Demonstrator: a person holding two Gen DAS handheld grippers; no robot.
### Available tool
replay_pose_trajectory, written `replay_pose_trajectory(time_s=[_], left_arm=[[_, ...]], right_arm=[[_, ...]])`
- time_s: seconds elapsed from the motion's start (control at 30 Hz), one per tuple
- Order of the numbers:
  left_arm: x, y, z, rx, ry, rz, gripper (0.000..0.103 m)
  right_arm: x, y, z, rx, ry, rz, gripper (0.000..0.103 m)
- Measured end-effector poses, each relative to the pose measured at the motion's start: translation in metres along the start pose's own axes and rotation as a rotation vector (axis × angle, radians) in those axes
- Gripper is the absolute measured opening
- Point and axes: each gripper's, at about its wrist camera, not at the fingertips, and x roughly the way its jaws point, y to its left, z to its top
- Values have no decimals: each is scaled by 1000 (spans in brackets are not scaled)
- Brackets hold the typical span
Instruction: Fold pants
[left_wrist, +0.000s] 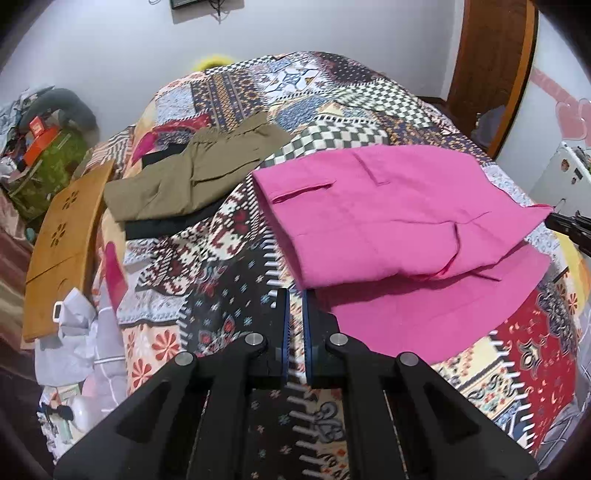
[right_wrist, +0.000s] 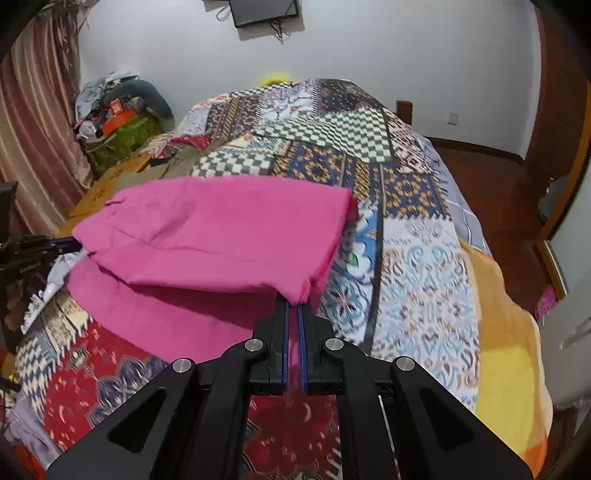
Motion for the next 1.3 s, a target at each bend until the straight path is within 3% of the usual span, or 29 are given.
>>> replay_pose_trajectory(time_s=[0.07,0.13,0.2,0.27,0.33,0.4,0.53,0.83,0.97,1.13,1.3], left_arm=[[-3,4,-2,-11,3,11,9],[-9,8,0,-21,4,27,24],[-17,10,3,-35,-19,33,68],[-26,8,5,-35,-64,45,76],[-34,1,10,-6,-84,48,79],[-36,-6,15,17,-91,39,84],[-32,-27,18,96,-75,24,88],[7,-79,13,302,20,78,88],[16,-86,19,311,25,69,88],[15,-84,35,275,22,-13,88],[9,-81,49,244,-4,-58,88]], right_arm=[[-3,-1,-5,1,1,-23,4],[-9,-2,-8,2,-2,-51,4],[-15,-1,-8,-3,-13,-65,5],[-24,1,-5,-12,-32,-72,13],[-31,5,1,-22,-55,-67,39],[-36,10,4,-29,-81,-61,55],[-38,28,16,-63,-102,-35,72],[-4,70,13,-176,-27,53,74],[12,82,10,-198,11,80,74],[32,95,10,-241,58,111,74],[44,107,17,-274,38,116,74]])
